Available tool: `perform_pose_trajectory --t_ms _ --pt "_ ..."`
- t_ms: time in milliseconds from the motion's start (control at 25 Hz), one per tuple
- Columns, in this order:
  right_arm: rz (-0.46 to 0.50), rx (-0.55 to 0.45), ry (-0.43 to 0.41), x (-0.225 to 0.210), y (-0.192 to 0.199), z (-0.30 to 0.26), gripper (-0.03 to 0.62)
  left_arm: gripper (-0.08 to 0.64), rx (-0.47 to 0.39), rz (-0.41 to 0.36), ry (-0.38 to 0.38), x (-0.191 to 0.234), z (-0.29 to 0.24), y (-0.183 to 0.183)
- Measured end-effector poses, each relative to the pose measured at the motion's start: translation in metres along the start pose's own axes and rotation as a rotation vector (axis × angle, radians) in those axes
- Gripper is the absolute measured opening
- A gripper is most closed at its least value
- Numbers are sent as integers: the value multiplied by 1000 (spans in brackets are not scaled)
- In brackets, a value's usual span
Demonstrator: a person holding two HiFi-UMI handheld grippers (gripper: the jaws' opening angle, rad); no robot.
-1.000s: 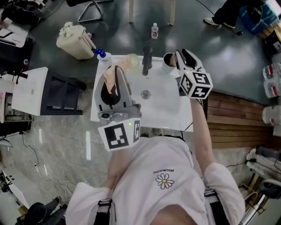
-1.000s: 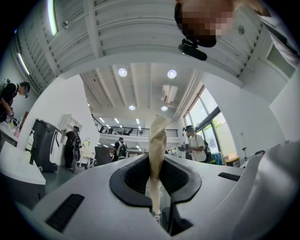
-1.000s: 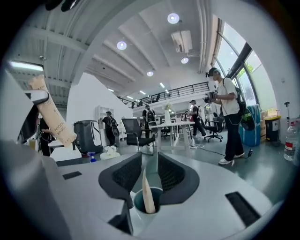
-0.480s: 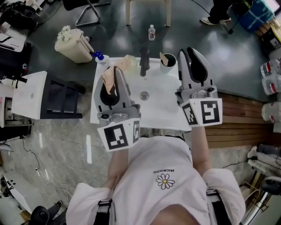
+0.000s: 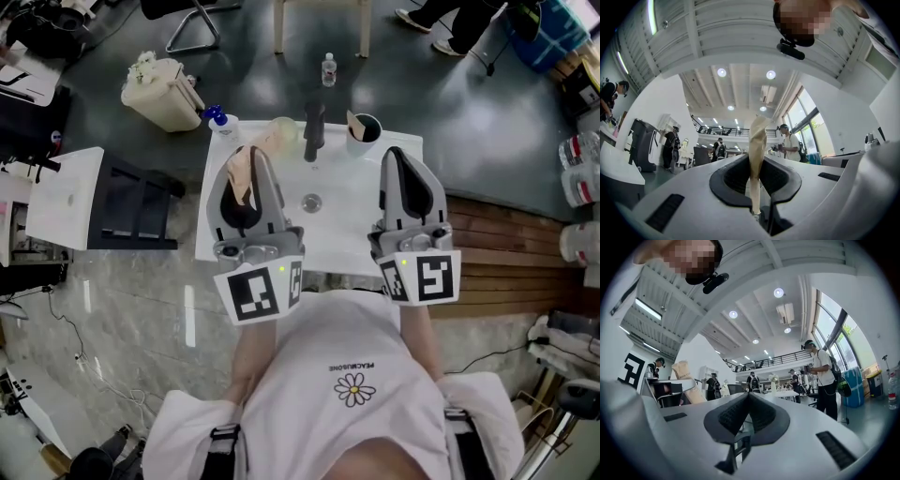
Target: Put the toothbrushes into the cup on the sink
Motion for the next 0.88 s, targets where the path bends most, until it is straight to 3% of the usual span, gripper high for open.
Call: perform_pose_trajectory --t_ms 600,680,880 --pt "5 2 5 -1 -2 2 11 52 -18 -35 9 5 -17 3" --pt "2 5 7 -2 -3 4 11 52 4 -40 7 11 -31 11" --pt "1 19 20 -7 -2 8 11 52 141 47 -5 40 -74 57"
Point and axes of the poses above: the fingertips, and each gripper's own axes: z backward along the fingers, x to its left, y out of its underside, the point moved 4 cm from there along z, backward along the fingers, and after that the axes turned 14 degrees about z, right-handed, at the moved point
